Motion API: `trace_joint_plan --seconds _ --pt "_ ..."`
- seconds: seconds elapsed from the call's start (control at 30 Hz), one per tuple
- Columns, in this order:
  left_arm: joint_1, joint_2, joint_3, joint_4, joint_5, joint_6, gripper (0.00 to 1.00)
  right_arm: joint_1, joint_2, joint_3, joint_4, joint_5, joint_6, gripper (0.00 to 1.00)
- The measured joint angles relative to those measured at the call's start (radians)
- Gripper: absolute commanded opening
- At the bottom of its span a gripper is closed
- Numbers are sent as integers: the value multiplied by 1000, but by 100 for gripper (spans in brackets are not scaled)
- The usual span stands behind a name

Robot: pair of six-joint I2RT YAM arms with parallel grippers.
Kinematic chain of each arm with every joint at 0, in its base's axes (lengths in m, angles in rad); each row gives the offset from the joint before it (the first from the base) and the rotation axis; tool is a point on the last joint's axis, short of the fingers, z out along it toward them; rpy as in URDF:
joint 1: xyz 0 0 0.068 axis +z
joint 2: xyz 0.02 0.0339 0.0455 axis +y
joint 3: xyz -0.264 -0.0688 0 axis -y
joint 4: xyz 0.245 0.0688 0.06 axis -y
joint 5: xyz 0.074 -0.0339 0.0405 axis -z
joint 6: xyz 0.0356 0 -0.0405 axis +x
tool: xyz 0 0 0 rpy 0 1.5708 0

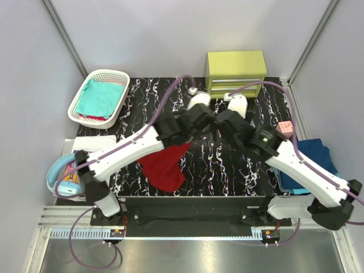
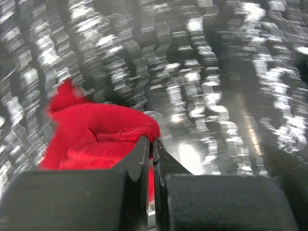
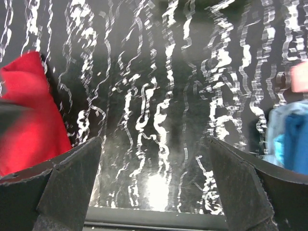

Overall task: Fold and stack the t-shirts
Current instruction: Move the tshirt to the center of the board

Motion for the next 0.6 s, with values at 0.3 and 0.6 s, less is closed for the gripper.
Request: trace_joint_plan --seconds 0.3,0.6 --pt "-158 360 388 14 20 19 25 -29 -162 49 -211 149 6 100" --pt "-180 356 329 37 -68 -28 99 -28 -179 46 -341 163 -20 100"
